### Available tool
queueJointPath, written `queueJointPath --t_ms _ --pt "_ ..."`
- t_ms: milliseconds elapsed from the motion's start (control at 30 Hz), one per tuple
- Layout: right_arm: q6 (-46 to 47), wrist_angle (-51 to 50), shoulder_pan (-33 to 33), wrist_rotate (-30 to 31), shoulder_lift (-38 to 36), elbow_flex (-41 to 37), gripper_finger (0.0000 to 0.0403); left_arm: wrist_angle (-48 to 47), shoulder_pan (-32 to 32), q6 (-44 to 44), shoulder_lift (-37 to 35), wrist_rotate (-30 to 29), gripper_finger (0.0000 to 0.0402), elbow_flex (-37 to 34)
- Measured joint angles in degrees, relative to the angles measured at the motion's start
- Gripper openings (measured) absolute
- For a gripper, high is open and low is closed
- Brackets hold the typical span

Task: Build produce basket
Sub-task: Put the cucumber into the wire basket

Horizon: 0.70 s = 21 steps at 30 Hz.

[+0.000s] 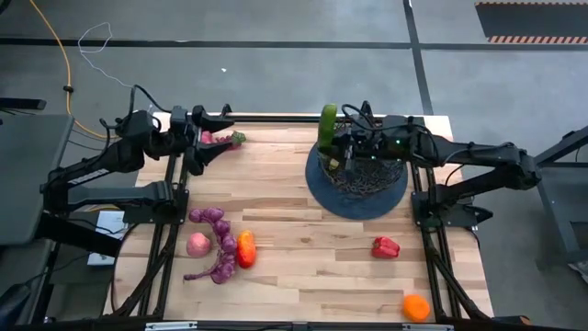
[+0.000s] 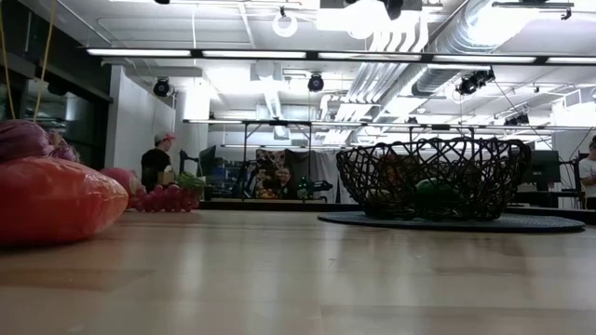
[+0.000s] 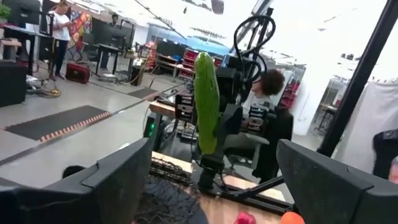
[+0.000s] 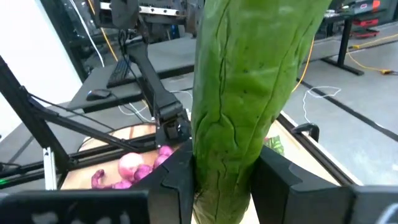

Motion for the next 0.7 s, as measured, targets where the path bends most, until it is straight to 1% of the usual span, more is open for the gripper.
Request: queueJointPath --t_ms 100,200,300,367,433,500,600,700 --pt "0.4 0.1 0.0 0.0 0.0 0.0 0.0108 0.0 0.0 1.2 1.0 0.0 0.0335 0.0" --pt "2.8 0.1 -0.4 0.5 0.1 0.0 0.0108 0.0 0.0 1.4 1.8 0.0 0.0335 0.0" --pt "8.1 -1.4 -2.6 4.5 0.9 0.0 0.0108 0.0 0.0 1.4 2.4 0.0 0.0335 0.0" --pt "14.0 -5.2 -4.9 8.0 1.9 0.0 0.0108 0.0 0.0 1.4 2.6 0.0 0.0335 0.0" --pt "20.8 -11.7 -7.3 11.3 3.3 0.0 0.0108 -0.1 0.0 1.4 2.7 0.1 0.0335 0.0" --pt "28.4 -19.3 -9.8 12.9 5.3 0.0 0.0108 -0.1 0.0 1.4 2.6 0.4 0.0335 0.0" --pt "35.4 -28.1 -13.1 13.2 9.2 0.0 0.0108 -0.5 0.0 1.4 2.6 0.5 0.0335 0.0" --pt "39.0 -31.2 -15.7 12.6 14.0 0.0 0.0108 -0.5 0.0 1.4 2.5 0.5 0.0335 0.0"
